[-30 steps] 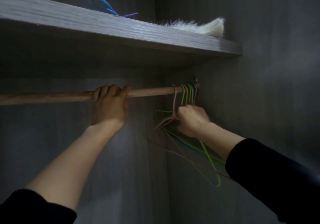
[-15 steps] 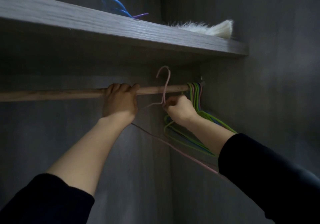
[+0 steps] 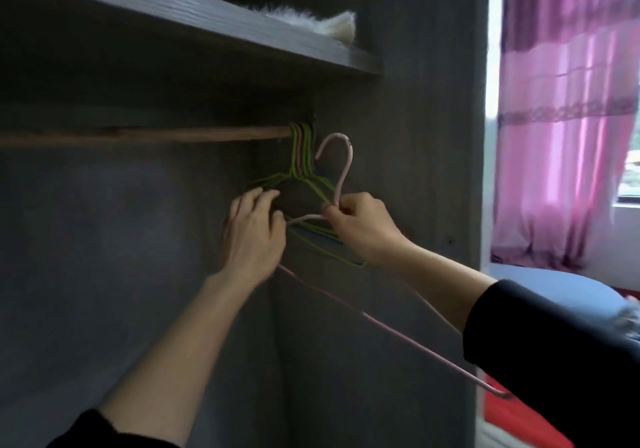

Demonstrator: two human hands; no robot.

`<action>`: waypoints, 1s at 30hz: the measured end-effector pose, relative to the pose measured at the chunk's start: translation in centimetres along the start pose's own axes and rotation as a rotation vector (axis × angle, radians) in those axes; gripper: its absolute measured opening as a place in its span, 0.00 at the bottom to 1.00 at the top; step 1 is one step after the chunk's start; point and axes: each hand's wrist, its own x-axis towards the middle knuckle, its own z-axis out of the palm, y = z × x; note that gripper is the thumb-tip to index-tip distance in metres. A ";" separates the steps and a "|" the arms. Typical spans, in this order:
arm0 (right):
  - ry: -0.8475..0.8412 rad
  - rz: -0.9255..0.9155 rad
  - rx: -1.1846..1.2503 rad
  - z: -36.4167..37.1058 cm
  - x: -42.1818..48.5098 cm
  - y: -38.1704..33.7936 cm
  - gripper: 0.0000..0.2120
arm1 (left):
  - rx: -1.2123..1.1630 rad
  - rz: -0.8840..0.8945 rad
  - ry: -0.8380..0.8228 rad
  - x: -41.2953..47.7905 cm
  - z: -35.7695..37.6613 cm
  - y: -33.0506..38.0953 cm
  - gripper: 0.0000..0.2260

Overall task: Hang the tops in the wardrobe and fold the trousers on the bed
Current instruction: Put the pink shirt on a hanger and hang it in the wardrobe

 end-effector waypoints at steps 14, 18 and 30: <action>0.029 0.370 0.044 -15.9 -18.2 13.7 0.11 | -0.496 0.149 -0.162 -12.6 8.9 20.2 0.18; 0.160 0.507 0.035 -22.9 -24.2 19.0 0.10 | -0.569 0.253 -0.262 -17.0 13.0 28.1 0.17; 0.325 0.874 -0.143 -44.1 -42.9 33.2 0.10 | -0.675 0.369 -0.771 -29.3 25.0 58.0 0.16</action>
